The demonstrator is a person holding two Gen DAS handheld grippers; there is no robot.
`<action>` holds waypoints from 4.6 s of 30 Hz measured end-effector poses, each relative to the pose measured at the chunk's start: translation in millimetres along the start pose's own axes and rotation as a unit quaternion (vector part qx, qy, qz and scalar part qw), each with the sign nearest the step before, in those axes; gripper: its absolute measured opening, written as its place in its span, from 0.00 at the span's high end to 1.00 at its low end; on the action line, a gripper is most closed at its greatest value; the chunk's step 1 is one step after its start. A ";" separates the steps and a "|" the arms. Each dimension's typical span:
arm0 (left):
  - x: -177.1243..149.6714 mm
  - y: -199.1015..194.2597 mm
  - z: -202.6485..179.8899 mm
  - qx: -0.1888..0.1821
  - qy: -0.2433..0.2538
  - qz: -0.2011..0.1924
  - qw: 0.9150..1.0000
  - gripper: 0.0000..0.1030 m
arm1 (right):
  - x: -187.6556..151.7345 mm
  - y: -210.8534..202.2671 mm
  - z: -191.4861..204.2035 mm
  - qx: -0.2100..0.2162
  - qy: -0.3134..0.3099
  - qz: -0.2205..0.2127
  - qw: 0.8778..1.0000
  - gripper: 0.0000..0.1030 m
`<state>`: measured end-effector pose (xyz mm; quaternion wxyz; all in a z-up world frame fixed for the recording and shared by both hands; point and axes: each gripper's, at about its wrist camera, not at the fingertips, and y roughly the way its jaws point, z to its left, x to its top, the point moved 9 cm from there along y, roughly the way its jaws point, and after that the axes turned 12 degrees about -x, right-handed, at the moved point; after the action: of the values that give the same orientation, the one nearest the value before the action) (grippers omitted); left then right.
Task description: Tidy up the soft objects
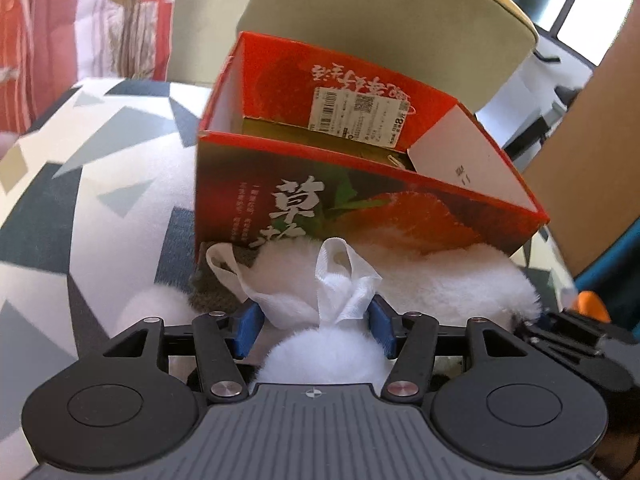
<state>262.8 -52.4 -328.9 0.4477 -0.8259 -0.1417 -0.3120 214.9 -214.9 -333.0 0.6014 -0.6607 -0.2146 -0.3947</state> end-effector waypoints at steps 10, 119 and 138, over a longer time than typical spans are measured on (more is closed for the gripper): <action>6.9 -15.9 -6.0 -0.001 0.012 -0.014 1.000 0.90 | 4.2 0.3 -10.5 0.032 0.057 0.014 0.998 0.85; -17.8 -87.4 -11.1 0.013 0.040 -0.005 0.999 0.23 | 15.9 -67.1 34.9 0.059 0.027 -0.012 0.998 0.09; -54.7 -59.1 13.5 -0.022 -0.045 0.016 0.999 0.50 | -31.6 -31.0 72.8 0.091 -0.004 0.052 0.994 0.31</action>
<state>195.9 -5.7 -331.0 0.4274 -0.8508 -0.1418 -0.2708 191.7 -133.0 -335.7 0.6778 -0.6154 -0.2173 -0.3386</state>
